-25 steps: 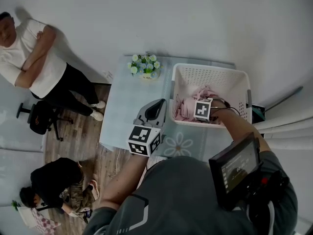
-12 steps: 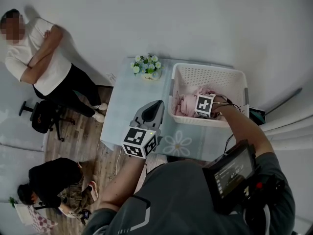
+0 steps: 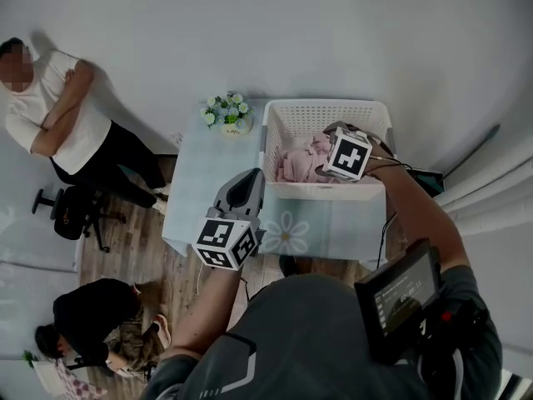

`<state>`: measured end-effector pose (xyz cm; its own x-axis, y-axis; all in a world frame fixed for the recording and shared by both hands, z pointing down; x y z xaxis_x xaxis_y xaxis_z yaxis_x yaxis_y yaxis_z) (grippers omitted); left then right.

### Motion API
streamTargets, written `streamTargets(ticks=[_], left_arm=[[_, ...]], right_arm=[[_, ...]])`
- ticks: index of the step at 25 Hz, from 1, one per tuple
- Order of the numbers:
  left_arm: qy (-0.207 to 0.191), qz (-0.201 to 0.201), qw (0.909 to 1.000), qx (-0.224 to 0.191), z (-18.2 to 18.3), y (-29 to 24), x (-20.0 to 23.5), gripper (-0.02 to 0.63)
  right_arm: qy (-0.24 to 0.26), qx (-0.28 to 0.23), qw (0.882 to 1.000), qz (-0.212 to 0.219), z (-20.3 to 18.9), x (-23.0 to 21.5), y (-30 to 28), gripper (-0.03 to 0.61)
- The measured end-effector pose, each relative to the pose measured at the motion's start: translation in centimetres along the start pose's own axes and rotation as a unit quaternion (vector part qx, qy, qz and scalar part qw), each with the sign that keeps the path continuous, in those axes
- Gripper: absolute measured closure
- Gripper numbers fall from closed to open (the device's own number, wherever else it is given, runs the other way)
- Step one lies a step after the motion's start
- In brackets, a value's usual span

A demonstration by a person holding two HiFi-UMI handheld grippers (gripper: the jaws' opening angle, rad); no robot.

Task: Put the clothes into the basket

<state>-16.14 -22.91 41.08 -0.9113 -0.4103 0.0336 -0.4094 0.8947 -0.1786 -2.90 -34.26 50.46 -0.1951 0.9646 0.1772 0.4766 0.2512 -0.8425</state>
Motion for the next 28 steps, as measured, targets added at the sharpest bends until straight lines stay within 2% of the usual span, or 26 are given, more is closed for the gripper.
streamTargets(ticks=[4, 9, 12, 16, 21, 25, 28], left_arm=[[-0.013, 0.005, 0.9998, -0.011, 1.4, 0.9, -1.5, 0.604], [-0.022, 0.004, 0.9996, -0.018, 3.1, 2.5, -4.6, 0.604], [-0.024, 0.003, 0.9996, -0.016, 3.3, 3.1, -6.1, 0.604], [-0.032, 0.000, 0.9993, -0.019, 3.5, 4.0, -8.0, 0.604], [-0.046, 0.000, 0.9982, -0.039, 4.8, 5.4, -8.9, 0.604], [-0.059, -0.005, 0.9967, -0.056, 6.0, 7.4, -8.9, 0.604], [-0.054, -0.009, 0.9967, -0.061, 6.2, 8.6, -8.1, 0.604]], right_arm=[[-0.028, -0.080, 0.995, -0.048, 1.0, 0.1, 5.1, 0.172], [-0.064, -0.169, 0.981, -0.068, 1.5, 2.5, 12.1, 0.172], [-0.102, -0.227, 0.966, -0.075, 1.3, 3.8, 14.6, 0.172], [-0.169, -0.296, 0.936, -0.090, 0.8, 5.0, 17.6, 0.173], [-0.190, -0.339, 0.915, -0.104, 0.8, 7.2, 20.3, 0.183], [-0.211, -0.371, 0.896, -0.124, 1.6, 10.0, 22.4, 0.227], [-0.224, -0.378, 0.887, -0.140, 2.1, 11.4, 23.0, 0.269]])
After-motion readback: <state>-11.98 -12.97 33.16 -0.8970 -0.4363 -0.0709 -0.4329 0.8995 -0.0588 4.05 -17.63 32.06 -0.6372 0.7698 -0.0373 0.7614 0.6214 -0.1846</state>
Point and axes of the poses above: the fingertips, and each gripper's own axes: y backward along the fingers, x to its left, z out of its top, the point moved 3 cm from there along y, backward along the fingers, and after that the axes turned 4 degrees about -y, right-handed, at the moved point
